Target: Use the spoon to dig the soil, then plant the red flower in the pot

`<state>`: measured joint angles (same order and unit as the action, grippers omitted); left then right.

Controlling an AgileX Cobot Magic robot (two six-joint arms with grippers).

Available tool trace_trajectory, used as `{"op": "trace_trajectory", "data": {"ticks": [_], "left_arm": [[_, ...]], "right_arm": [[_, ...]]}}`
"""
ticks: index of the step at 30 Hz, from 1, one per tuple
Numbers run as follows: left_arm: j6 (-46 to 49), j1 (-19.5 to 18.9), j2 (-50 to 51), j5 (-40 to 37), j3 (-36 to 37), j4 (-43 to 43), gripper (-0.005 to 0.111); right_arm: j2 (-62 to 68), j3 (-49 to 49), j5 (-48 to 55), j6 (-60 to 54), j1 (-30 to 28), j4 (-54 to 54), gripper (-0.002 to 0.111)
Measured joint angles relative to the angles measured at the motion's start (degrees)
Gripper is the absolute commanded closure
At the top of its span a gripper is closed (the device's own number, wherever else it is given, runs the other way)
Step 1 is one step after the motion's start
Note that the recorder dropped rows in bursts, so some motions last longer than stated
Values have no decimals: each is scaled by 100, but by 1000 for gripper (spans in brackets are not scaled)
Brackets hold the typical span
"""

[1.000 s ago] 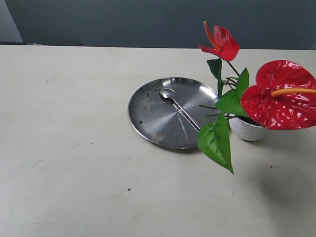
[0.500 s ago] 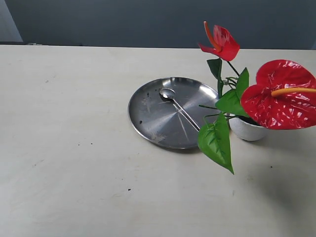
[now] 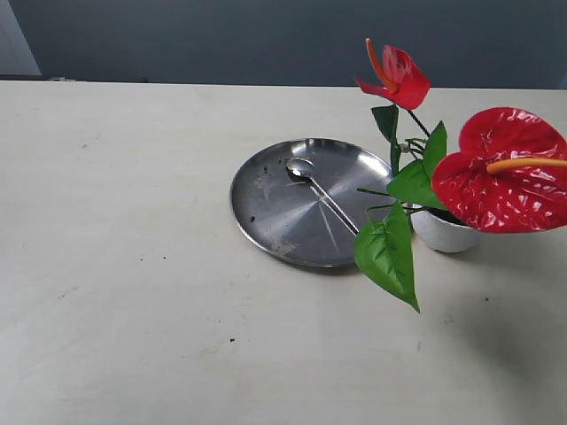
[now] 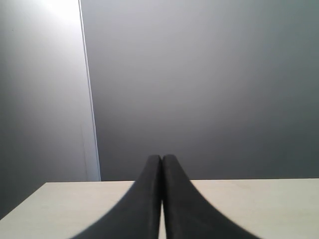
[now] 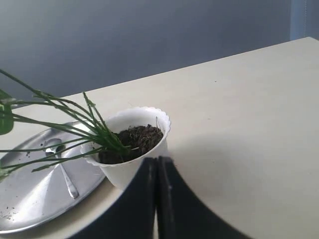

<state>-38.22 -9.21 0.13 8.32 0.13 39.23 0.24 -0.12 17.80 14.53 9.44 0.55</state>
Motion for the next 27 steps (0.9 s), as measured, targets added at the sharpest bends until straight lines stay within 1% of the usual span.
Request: {"op": "trace_trajectory", "data": {"ticks": [27], "left_arm": [[0,0,0,0,0,0,106]], "right_arm": [[0,0,12,0,0,109,109]]}}
